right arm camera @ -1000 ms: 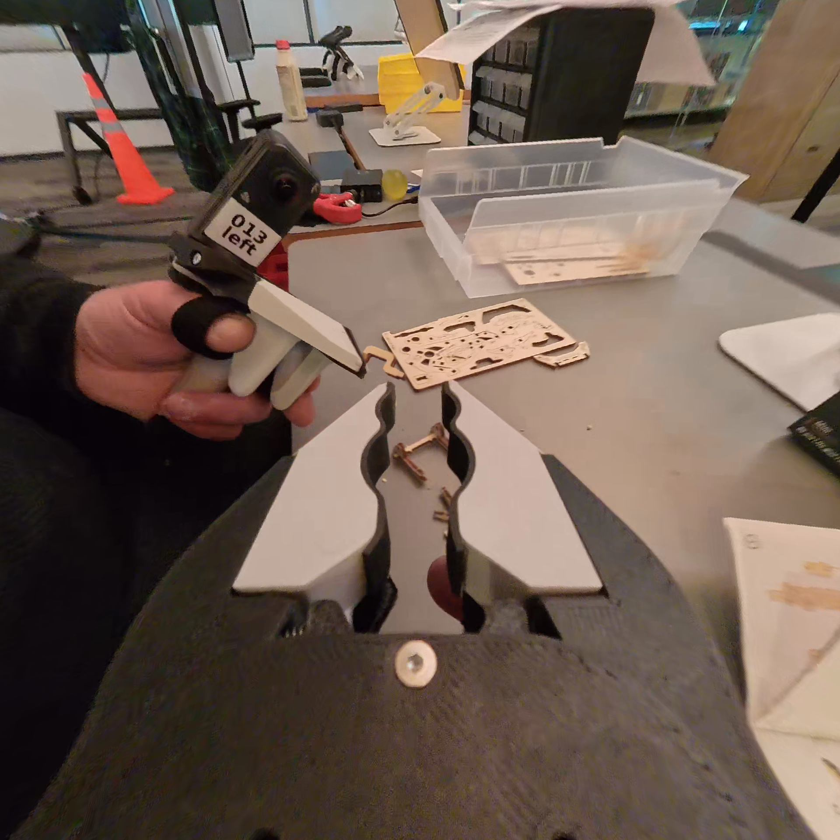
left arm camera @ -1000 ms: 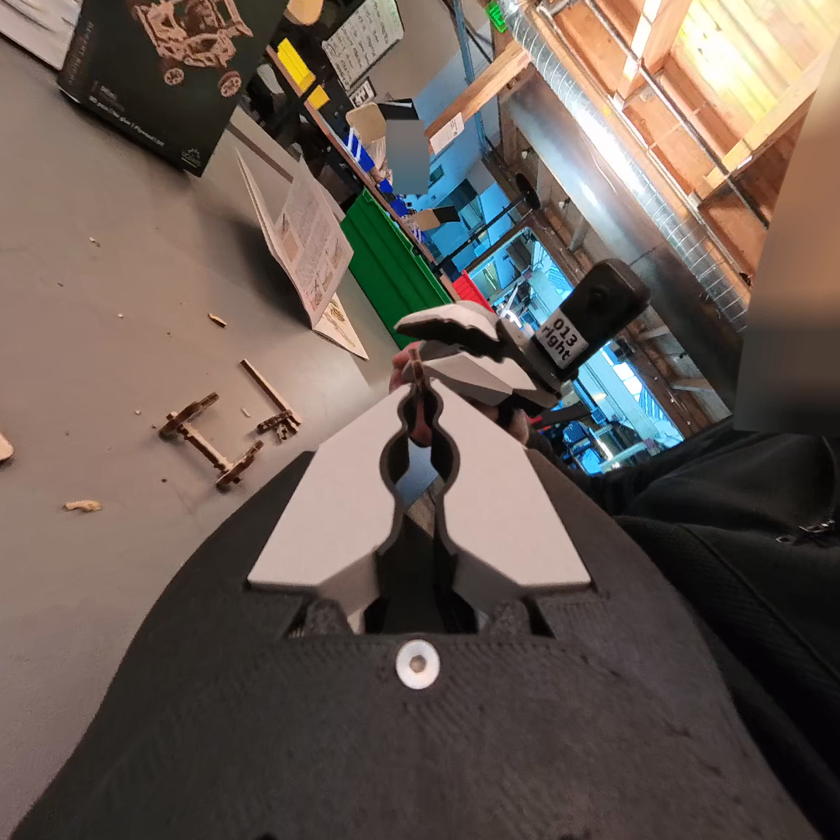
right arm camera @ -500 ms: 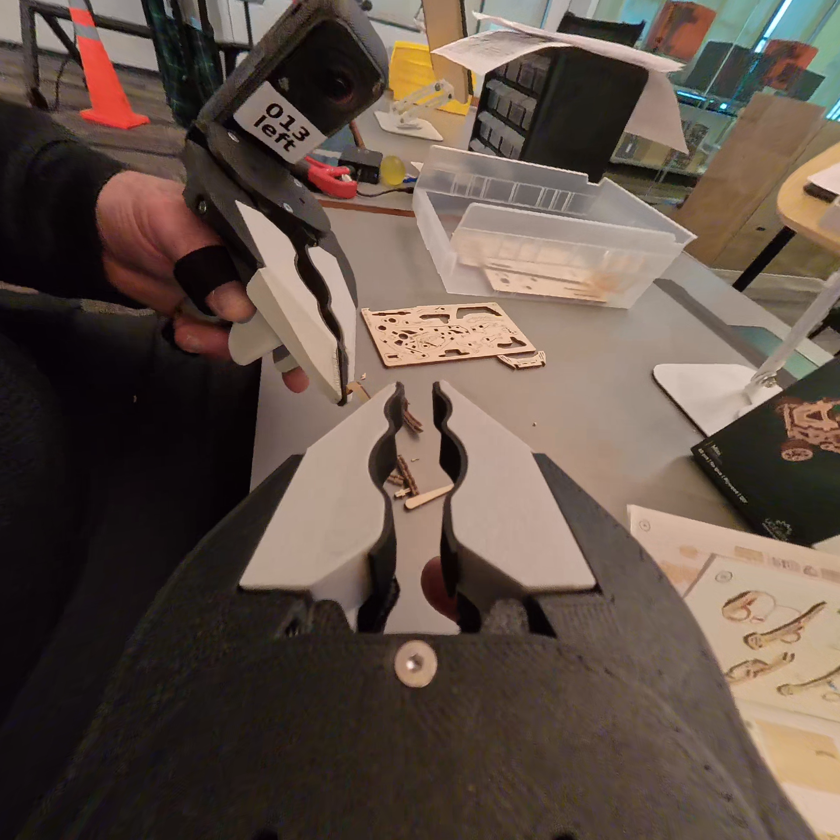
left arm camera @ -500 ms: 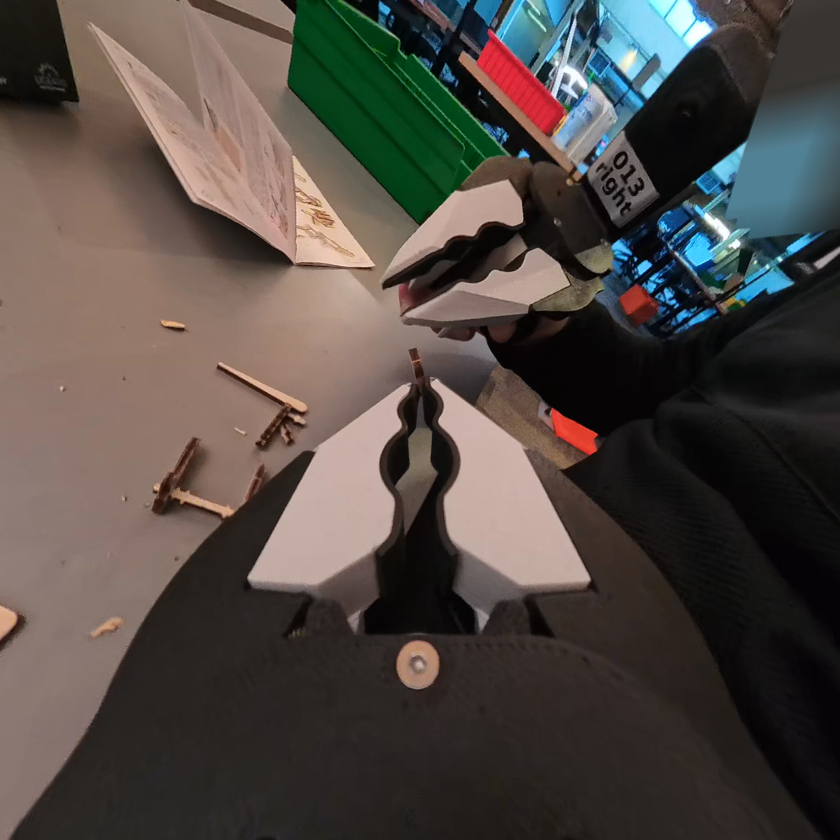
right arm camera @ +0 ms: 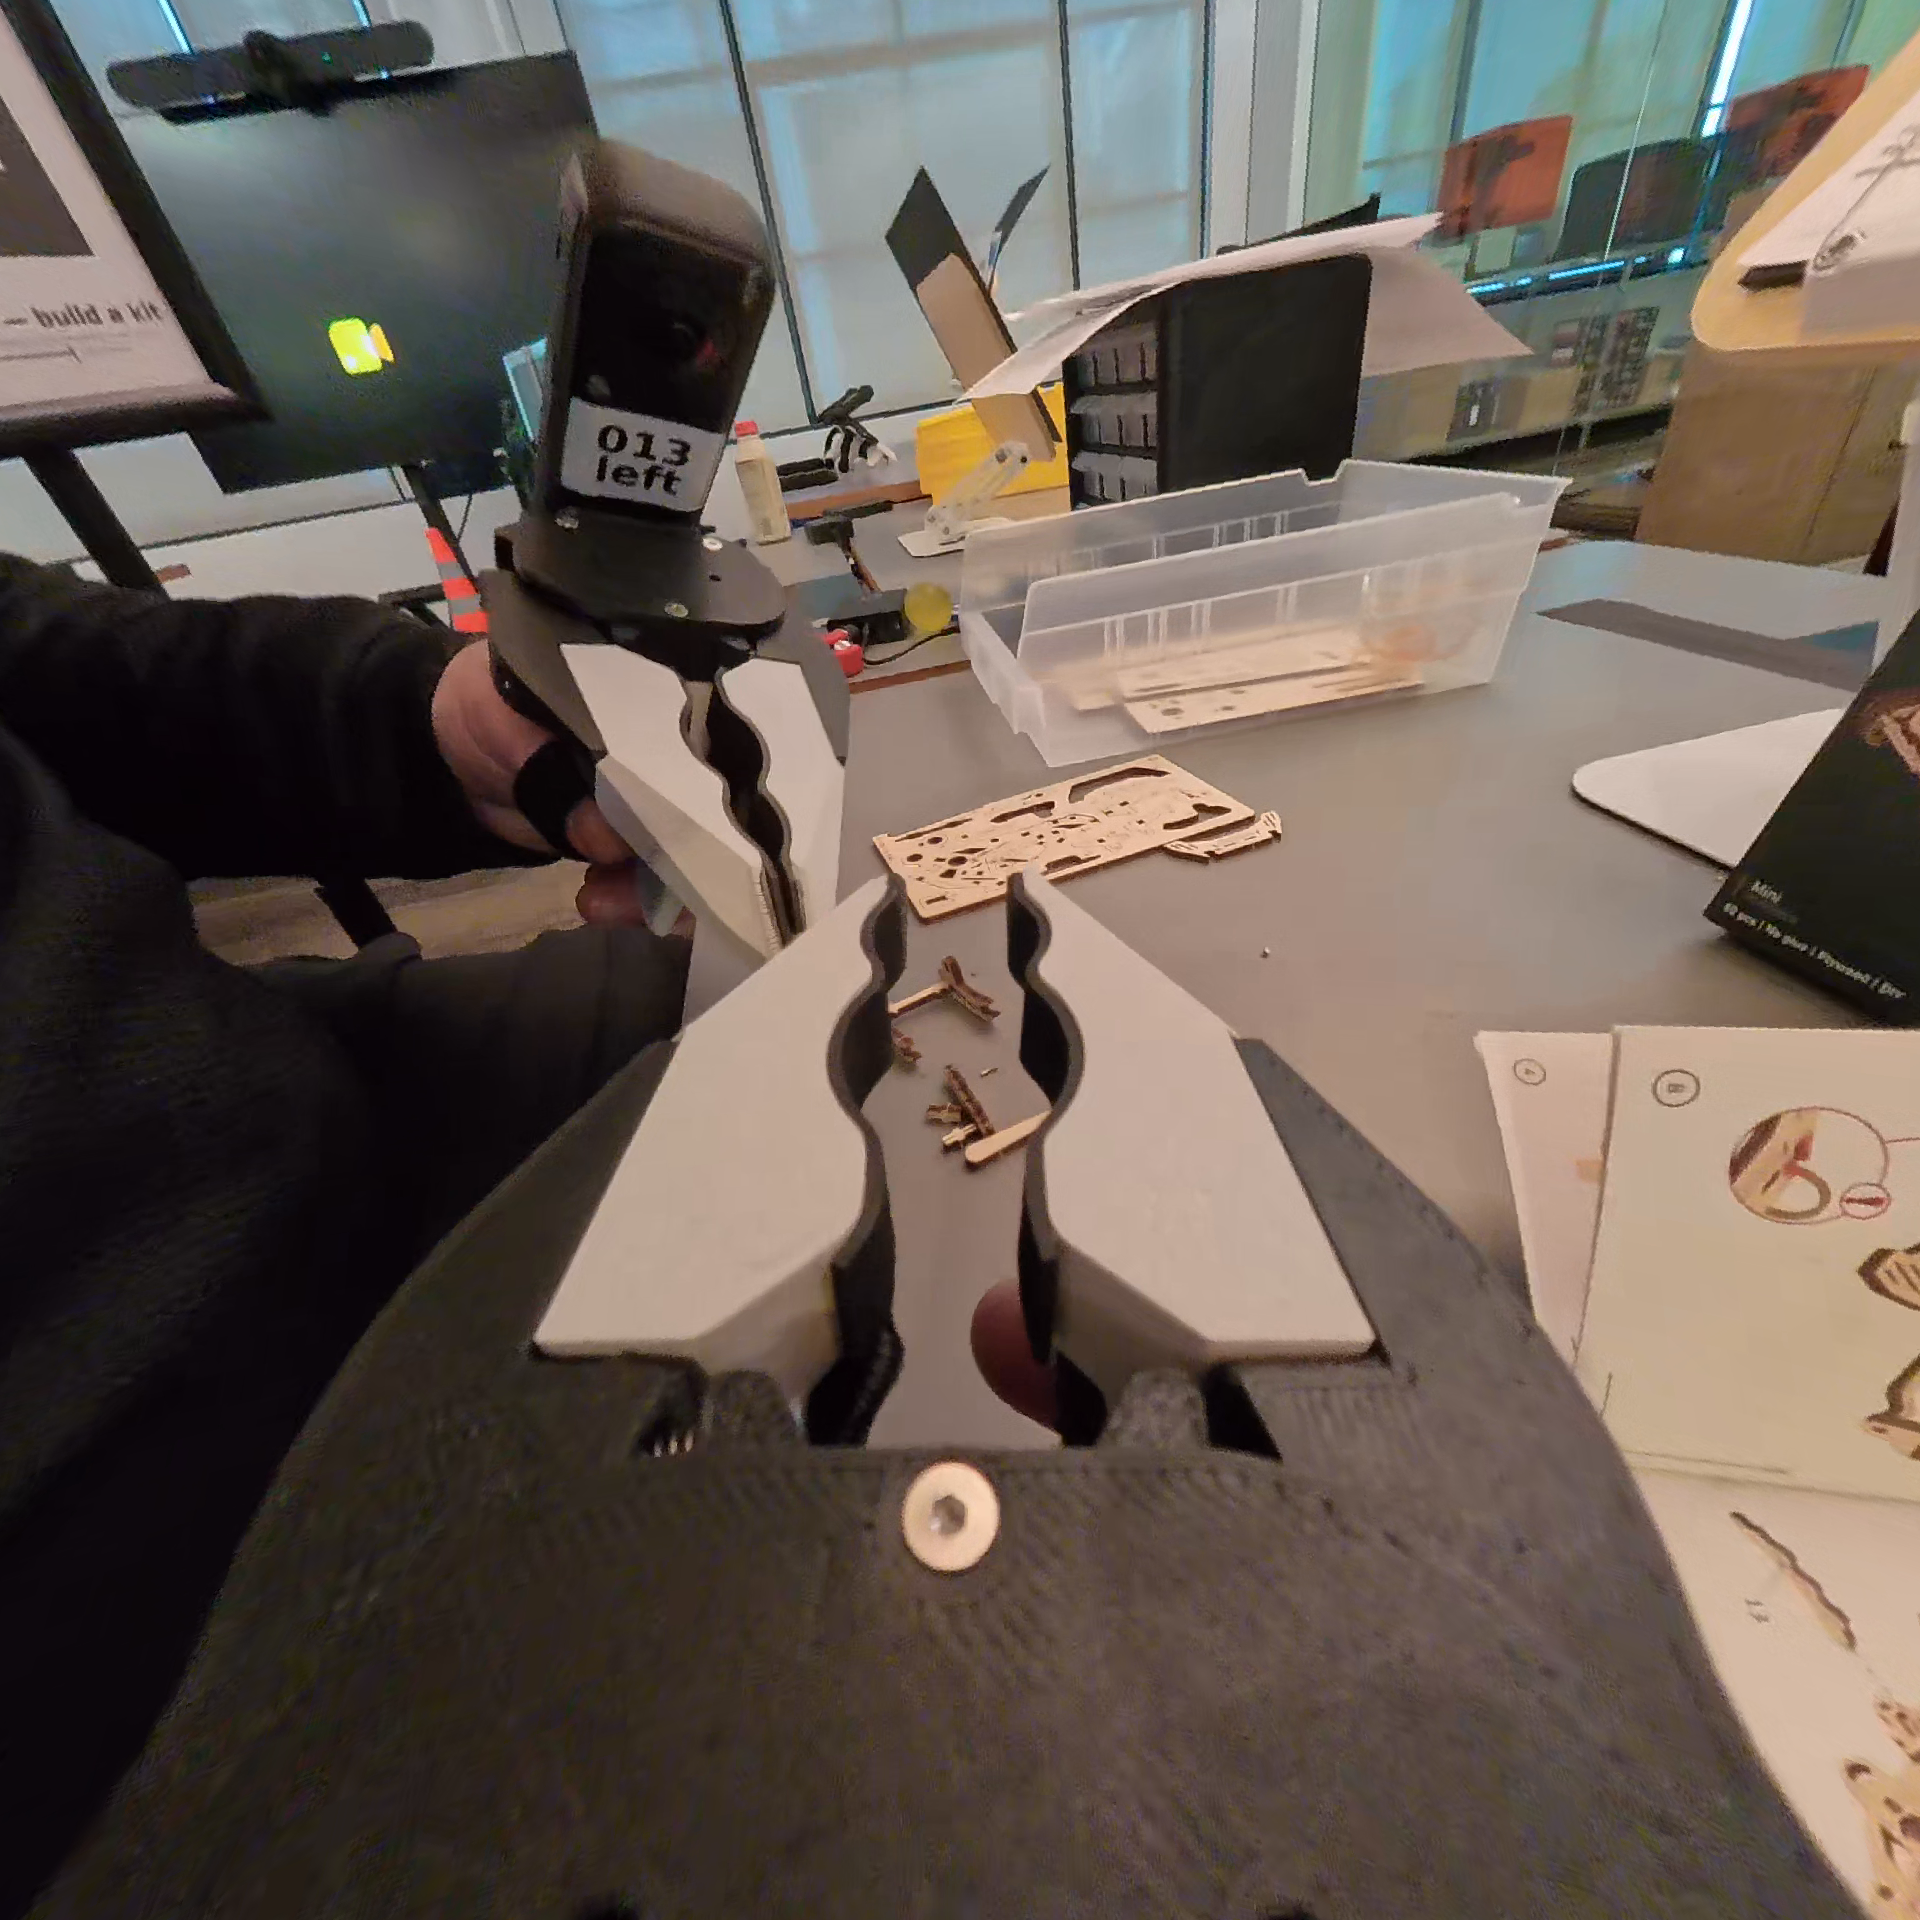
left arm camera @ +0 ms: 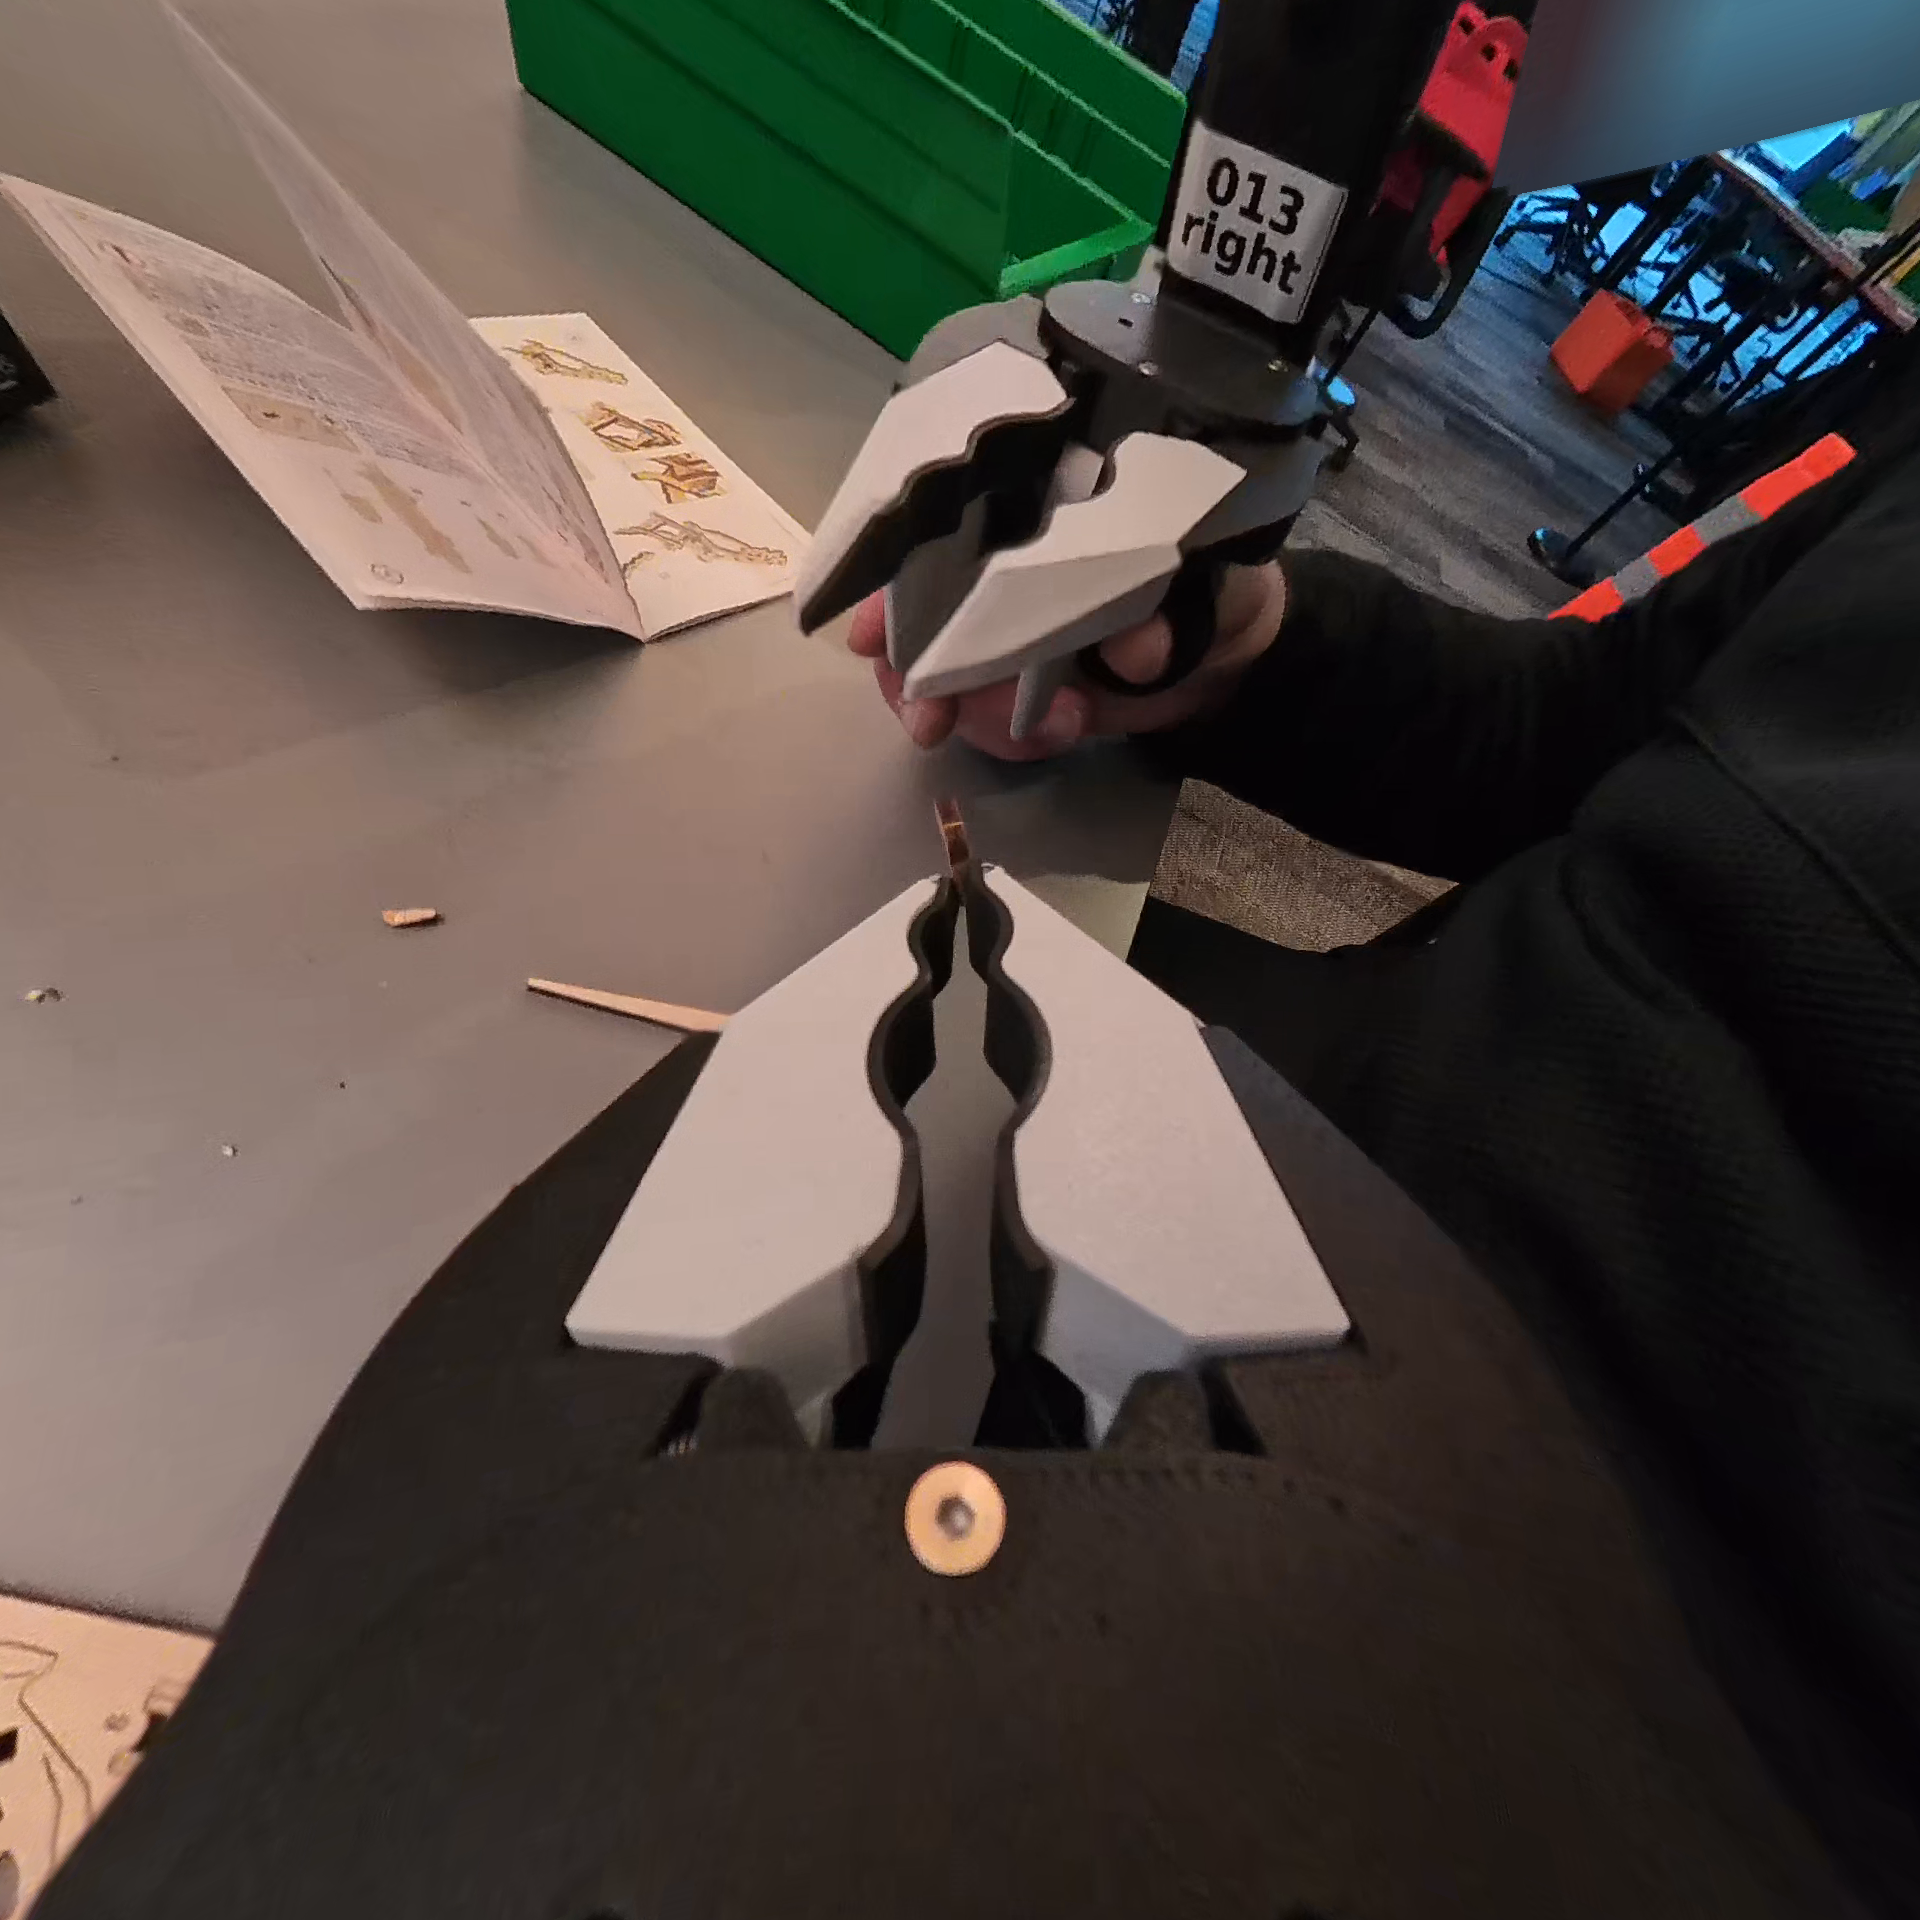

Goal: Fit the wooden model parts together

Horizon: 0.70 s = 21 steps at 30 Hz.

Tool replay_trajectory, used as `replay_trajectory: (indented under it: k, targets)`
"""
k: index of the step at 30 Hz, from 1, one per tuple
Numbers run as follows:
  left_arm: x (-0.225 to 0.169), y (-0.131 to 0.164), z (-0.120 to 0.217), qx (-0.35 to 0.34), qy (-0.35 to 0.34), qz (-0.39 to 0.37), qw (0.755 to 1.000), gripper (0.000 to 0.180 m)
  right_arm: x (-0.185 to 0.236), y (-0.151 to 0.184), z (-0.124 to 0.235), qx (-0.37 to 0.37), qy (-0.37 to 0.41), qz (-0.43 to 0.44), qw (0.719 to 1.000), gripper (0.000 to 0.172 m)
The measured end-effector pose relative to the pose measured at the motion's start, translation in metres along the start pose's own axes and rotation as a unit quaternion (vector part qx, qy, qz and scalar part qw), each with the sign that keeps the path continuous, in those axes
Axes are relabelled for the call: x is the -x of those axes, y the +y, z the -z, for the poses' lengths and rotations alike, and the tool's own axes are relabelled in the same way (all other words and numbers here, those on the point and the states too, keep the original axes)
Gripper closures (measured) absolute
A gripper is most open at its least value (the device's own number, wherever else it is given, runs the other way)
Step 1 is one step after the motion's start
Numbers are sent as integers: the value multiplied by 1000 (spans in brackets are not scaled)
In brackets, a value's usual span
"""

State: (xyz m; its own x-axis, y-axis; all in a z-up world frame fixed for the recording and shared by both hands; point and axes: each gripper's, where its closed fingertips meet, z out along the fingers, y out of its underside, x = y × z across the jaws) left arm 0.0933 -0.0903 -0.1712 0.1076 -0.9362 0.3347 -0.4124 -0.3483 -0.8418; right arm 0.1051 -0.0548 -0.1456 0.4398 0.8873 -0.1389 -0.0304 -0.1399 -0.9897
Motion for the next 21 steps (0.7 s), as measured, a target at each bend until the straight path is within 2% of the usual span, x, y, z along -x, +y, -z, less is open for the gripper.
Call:
replay_trajectory:
  k: [4,8,13,21]
  targets:
    - [2,-6,-1,5,2,-21,1000,180,3,-3,2,-11,5,39,999,155]
    - [6,-12,1,2,6,-34,999,180,0,-17,12,-68,31,90,993,161]
    - [10,-18,4,20,4,-71,997,180,-8,-15,13,-59,65,122,989,164]
    - [9,-12,0,80,-23,-140,987,180,-5,-15,9,-59,63,137,987,164]
